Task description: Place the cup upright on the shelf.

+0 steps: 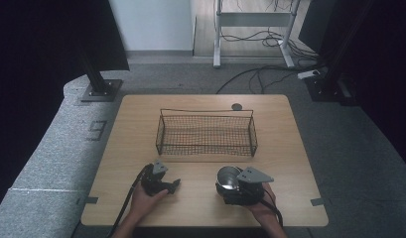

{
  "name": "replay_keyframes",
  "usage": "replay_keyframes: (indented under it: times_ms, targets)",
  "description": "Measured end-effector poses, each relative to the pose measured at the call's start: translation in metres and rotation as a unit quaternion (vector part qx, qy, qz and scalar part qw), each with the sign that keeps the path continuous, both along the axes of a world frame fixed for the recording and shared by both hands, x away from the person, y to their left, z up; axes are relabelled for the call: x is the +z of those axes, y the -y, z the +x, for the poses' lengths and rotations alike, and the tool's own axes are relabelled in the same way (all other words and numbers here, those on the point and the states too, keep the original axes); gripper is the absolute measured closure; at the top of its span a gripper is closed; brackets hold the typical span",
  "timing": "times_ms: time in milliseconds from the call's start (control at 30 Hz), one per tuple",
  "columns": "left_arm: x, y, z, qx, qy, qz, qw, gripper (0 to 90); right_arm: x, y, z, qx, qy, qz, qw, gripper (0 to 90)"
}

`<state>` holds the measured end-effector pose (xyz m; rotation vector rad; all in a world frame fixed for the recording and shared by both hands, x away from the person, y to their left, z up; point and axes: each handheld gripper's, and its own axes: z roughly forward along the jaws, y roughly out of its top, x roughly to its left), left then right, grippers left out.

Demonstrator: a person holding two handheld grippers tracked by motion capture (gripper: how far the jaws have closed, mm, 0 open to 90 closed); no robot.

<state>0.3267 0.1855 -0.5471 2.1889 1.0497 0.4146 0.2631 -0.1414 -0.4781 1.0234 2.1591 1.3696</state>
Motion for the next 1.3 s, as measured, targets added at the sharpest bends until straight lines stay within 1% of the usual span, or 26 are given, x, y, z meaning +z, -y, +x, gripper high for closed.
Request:
replay_keyframes:
  times_ms: [267,600,933,1033,1300]
  targets:
    - [0.0,0.0,0.0,0.001,0.0,0.001,1.0,14.7,0.007,0.004,0.001,-0.003,0.005,0.009,0.9999,14.0]
    - [0.0,0.001,-0.001,-0.001,0.0,0.0,1.0,14.6,0.017,0.004,0.005,-0.004,0.011,0.006,0.9999,14.0]
    - [0.0,0.0,-0.001,-0.001,-0.001,0.001,1.0,14.6,0.031,0.008,0.012,-0.004,0.025,0.014,0.9996,14.0]
    - [0.0,0.0,-0.001,-0.001,-0.001,0.0,1.0,14.6,0.033,0.008,0.013,-0.005,0.026,0.016,0.9995,14.0]
    - [0.0,0.001,-0.001,-0.001,-0.001,0.0,1.0,14.6,0.044,0.006,0.02,-0.005,0.031,0.015,0.9994,14.0]
